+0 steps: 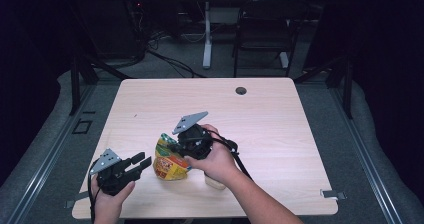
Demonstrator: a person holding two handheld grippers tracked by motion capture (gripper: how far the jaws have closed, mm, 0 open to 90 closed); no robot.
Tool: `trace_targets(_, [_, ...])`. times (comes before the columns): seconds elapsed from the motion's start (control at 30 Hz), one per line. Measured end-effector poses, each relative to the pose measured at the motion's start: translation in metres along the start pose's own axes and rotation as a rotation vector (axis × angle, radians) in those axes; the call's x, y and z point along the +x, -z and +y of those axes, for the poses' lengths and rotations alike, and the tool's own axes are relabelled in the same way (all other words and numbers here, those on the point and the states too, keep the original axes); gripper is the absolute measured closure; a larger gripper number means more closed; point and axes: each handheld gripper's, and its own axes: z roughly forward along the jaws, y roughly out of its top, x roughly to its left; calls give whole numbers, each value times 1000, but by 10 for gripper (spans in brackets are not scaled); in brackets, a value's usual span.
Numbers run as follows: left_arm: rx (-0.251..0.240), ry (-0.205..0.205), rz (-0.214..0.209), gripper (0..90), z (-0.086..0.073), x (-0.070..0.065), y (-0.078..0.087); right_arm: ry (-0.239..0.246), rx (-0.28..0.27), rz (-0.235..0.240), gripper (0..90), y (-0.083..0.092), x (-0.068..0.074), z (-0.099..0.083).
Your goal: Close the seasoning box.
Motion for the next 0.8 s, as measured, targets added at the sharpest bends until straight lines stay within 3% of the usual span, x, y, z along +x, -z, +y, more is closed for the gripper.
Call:
trace_targets(0.5, [19,-3,-7,631,-3,0,-6,12,24,3,859,0,1,2])
trace_targets(0.7, [23,0,3,621,-4,3,-5,4,17,9,811,-3,1,3])
trace_targets(0.8, [17,10,9,612,-4,4,-4,-4,-12,17,739,-2,3,4])
